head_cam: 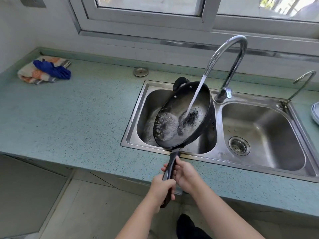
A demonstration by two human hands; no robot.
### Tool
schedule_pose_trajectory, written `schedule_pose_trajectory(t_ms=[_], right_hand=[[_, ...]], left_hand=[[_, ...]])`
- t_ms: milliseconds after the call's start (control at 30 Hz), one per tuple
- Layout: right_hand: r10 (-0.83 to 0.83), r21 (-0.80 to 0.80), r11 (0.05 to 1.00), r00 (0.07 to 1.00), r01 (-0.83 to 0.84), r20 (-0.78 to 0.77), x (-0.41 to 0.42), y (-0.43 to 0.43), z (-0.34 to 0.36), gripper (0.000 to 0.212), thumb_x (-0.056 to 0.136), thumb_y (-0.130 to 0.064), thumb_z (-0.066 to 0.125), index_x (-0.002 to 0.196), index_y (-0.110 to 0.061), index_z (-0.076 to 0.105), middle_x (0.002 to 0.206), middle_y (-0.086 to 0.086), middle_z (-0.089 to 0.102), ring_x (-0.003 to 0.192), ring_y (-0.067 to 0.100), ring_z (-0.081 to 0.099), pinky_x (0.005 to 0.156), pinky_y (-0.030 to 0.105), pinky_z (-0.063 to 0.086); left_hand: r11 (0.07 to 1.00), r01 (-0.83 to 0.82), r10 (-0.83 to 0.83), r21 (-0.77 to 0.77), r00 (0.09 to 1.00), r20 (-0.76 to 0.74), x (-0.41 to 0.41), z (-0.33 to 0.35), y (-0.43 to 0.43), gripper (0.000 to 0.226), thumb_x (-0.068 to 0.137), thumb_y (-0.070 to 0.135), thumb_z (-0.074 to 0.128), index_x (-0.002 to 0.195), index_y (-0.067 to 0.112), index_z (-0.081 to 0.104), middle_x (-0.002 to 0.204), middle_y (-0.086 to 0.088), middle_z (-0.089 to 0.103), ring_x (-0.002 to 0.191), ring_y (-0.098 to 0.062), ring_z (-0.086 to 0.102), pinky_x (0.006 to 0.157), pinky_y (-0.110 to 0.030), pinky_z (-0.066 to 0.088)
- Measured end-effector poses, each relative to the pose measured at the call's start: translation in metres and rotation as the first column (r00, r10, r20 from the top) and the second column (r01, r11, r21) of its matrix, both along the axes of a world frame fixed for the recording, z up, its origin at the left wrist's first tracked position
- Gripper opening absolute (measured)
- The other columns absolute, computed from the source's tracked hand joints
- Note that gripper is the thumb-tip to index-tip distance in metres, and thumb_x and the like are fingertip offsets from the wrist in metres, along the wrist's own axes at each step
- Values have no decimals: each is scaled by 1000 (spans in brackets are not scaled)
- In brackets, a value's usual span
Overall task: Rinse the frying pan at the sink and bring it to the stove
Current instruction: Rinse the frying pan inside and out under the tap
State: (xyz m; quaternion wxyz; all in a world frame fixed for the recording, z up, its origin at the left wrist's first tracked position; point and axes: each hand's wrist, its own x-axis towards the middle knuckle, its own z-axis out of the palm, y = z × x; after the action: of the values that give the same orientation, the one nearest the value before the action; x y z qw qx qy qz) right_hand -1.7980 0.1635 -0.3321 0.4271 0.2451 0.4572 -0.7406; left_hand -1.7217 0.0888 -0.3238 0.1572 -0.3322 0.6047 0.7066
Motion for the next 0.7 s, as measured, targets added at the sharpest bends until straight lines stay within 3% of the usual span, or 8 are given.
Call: schedule_pose_trajectory(t_ms=[100, 200, 533, 633, 700], right_hand=[[-18, -84, 996, 999, 20, 27, -1, 4, 1, 35, 100, -25, 32, 98, 4, 53, 87, 14, 66, 77, 23, 66, 60, 35, 56], [-30, -147, 989, 999, 34, 34, -2, 4, 0, 29, 99, -19, 35, 93, 0, 56, 73, 8, 74, 66, 18, 72, 57, 30, 59], [70, 11, 998, 984, -69, -163, -4, -10, 10, 24, 98, -12, 40, 83, 3, 51, 80, 15, 60, 54, 16, 69, 54, 26, 59], [86, 47, 996, 979, -78, -183, -4, -14, 14, 23, 98, -12, 41, 82, 3, 50, 80, 15, 59, 52, 16, 68, 51, 26, 58], [82, 65, 995, 979, -71, -188, -3, -15, 15, 23, 98, -11, 41, 81, 2, 49, 79, 15, 58, 57, 20, 67, 50, 26, 58]], left_hand=[[995, -20, 18, 95, 1000, 18, -1, -2, -3, 11, 52, 4, 48, 61, 7, 42, 37, -3, 42, 28, -14, 39, 35, -17, 33], [985, -48, 41, 168, 998, 44, -1, -4, -6, 15, 52, 2, 48, 63, 7, 39, 38, -3, 40, 29, -14, 35, 33, -16, 31], [938, -24, -3, 346, 997, 77, 1, -3, -26, 19, 57, 2, 48, 64, 10, 33, 41, -1, 38, 29, -11, 35, 35, -15, 29], [949, 56, -101, 309, 986, 131, 0, 4, -37, 20, 76, -2, 55, 68, 10, 40, 49, -4, 44, 36, -13, 43, 36, -16, 37], [974, 131, -162, 185, 973, 162, -4, 11, -40, 16, 85, 0, 54, 74, 9, 45, 60, -7, 48, 44, -15, 53, 40, -20, 45]])
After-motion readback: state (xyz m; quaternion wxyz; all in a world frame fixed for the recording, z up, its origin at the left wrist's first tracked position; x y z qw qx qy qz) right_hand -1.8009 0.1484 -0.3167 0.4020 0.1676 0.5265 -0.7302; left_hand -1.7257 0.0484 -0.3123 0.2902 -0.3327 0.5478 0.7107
